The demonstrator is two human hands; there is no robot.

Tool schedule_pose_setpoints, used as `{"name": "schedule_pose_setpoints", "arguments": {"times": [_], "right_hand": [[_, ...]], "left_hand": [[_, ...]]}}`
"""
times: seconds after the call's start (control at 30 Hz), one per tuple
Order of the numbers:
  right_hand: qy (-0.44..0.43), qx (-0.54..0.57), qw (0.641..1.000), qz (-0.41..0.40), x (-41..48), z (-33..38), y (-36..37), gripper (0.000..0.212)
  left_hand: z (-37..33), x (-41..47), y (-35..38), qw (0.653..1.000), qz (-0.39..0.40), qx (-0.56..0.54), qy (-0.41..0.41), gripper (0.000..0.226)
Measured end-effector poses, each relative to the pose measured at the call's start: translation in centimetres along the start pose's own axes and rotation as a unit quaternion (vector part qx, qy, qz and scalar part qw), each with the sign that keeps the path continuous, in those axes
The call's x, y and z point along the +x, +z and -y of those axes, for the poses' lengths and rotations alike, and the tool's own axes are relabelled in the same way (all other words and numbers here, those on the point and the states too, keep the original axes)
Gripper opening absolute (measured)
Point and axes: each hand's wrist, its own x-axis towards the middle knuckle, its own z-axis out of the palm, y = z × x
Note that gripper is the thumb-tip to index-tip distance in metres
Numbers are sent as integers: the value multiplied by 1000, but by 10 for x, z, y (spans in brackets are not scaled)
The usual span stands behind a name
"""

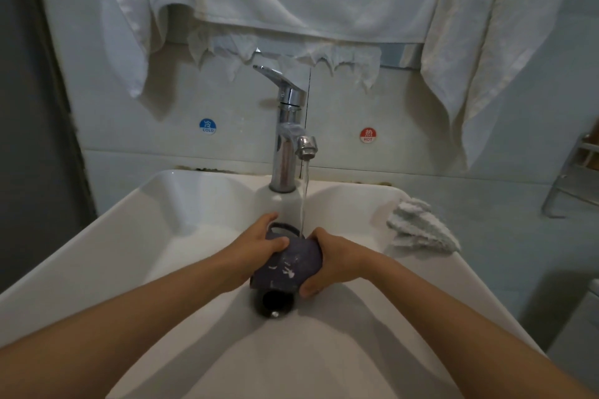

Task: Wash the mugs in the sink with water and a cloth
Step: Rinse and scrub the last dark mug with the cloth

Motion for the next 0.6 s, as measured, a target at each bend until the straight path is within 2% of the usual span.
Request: {"name": "schedule_pose_setpoints", "arguments": {"times": [0.07, 0.17, 0.23, 0.3, 0.37, 0.47, 0.6], "right_hand": [[-8, 14, 1000, -7, -2, -2, -8, 75], [-27, 69, 995, -61, -6, -6, -29, 74], [-42, 102, 990, -88, -11, -6, -43, 77], [-56, 112, 988, -88, -15, -5, -53, 81], [-72, 119, 988, -66, -18, -1, -55, 76], [-65, 233, 970, -31, -19, 10, -44, 65], [-30, 339, 938, -67, -12, 18, -30, 43]], "left_hand": [[-7, 0, -3, 999, 13, -40, -4, 51], [-24, -1, -6, 985, 21, -166, 34, 39], [-31, -6, -8, 983, 53, -156, 84, 43], [-31, -12, -11, 985, 75, -97, 125, 73], [-28, -18, -11, 985, 63, -68, 144, 86], [-24, -19, -11, 985, 56, -82, 138, 81], [-20, -18, -9, 982, 50, -123, 132, 79]]}}
